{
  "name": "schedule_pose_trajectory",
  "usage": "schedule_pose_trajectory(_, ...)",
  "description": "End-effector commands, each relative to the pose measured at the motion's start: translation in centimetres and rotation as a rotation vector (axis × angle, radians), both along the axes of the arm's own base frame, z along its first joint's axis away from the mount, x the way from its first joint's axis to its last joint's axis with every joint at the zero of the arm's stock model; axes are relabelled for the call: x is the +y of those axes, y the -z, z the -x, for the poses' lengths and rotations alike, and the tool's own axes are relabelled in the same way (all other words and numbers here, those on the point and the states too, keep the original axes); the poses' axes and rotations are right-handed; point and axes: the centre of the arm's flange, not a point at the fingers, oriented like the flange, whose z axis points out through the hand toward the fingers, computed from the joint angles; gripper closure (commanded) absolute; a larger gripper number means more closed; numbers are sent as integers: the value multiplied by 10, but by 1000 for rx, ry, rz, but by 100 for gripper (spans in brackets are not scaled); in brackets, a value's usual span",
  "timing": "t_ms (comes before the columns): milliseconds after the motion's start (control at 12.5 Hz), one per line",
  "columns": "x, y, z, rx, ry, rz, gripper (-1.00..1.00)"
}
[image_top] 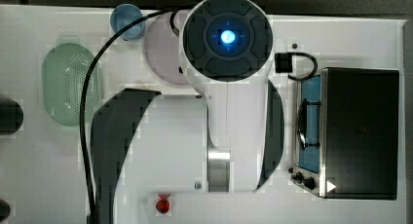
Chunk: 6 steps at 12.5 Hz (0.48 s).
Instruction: Flap open oven.
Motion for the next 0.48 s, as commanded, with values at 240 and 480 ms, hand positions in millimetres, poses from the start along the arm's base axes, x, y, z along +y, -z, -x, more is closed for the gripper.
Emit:
schedule_pose_trajectory(240,-35,-76,121,16,171,-16,-100)
schedule_pose_trajectory(480,-35,-76,121,16,171,-16,-90)
